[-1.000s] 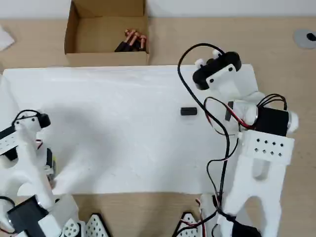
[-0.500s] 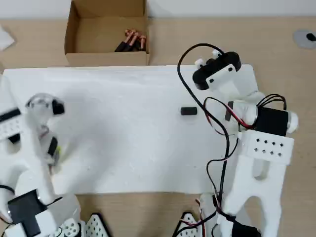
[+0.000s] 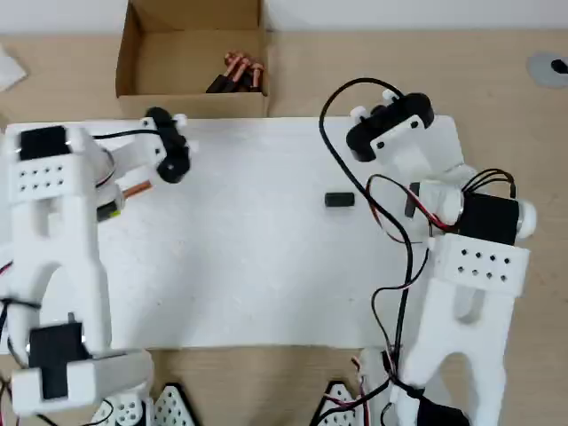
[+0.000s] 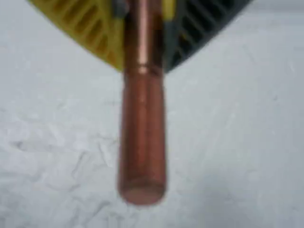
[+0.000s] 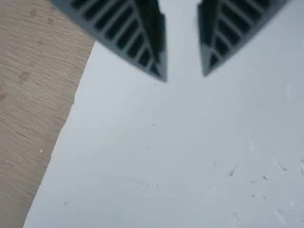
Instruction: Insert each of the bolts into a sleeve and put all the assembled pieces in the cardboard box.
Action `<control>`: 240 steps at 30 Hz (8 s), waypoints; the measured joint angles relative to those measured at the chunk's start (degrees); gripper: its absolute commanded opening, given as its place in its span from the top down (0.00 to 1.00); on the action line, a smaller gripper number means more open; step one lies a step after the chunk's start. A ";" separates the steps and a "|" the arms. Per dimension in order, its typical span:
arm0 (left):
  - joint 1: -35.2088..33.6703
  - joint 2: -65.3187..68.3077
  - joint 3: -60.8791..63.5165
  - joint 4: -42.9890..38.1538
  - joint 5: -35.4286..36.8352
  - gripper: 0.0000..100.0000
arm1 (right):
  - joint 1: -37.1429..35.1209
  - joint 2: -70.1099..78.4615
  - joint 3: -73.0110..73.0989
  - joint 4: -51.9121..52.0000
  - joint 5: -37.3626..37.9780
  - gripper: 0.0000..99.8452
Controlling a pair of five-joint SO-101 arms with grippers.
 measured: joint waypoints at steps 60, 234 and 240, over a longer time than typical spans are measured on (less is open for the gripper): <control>1.85 32.18 -22.42 13.45 163.60 0.60 | 0.00 0.00 5.27 -2.02 0.09 0.92; 9.23 -58.99 44.31 -12.66 88.18 0.99 | -17.85 48.97 -26.64 12.92 21.45 0.83; 9.23 -71.38 51.43 -14.77 88.18 0.99 | -17.85 55.74 -31.56 12.92 22.51 0.83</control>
